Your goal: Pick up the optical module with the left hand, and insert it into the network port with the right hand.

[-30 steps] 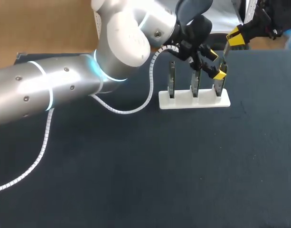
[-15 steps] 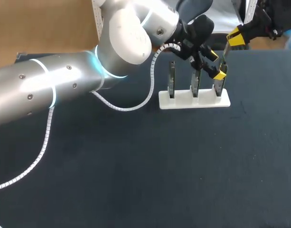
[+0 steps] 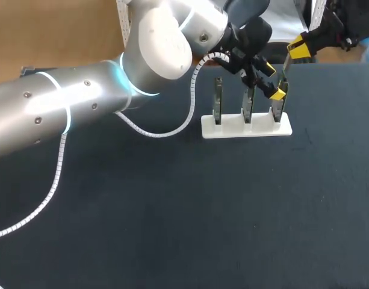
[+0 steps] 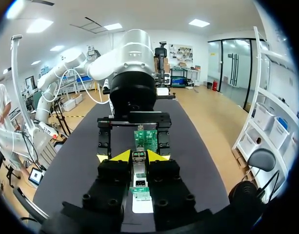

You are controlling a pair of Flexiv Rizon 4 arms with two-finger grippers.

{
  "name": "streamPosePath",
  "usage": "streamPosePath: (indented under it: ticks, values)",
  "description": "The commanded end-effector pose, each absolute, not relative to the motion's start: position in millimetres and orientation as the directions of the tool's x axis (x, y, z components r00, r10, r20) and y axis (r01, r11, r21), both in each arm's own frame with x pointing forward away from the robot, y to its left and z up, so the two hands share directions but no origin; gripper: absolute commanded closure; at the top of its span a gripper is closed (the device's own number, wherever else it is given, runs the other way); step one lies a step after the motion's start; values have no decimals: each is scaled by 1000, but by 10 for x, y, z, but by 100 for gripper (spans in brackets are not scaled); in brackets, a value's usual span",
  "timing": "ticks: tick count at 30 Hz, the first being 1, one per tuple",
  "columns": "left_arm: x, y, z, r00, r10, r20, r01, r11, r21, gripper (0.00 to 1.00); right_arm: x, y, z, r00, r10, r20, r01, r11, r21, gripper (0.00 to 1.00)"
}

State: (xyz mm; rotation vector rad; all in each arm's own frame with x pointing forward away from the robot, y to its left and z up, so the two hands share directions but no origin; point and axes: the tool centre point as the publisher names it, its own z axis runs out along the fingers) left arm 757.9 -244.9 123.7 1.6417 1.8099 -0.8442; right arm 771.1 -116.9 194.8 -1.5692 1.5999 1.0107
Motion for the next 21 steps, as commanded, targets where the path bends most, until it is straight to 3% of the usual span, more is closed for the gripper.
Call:
streamPosePath:
  ticks: [1,21]
  values:
    - [7587,-2461,1234,-102,655,-748,995,56,-87,0,7655,-1169,1950,-40,-494,-869,-998,-21,58,100]
    - [7581,-2462,1234,-101,664,-741,995,59,-83,0,7610,-1206,1872,5,-576,-818,-996,-72,44,100]
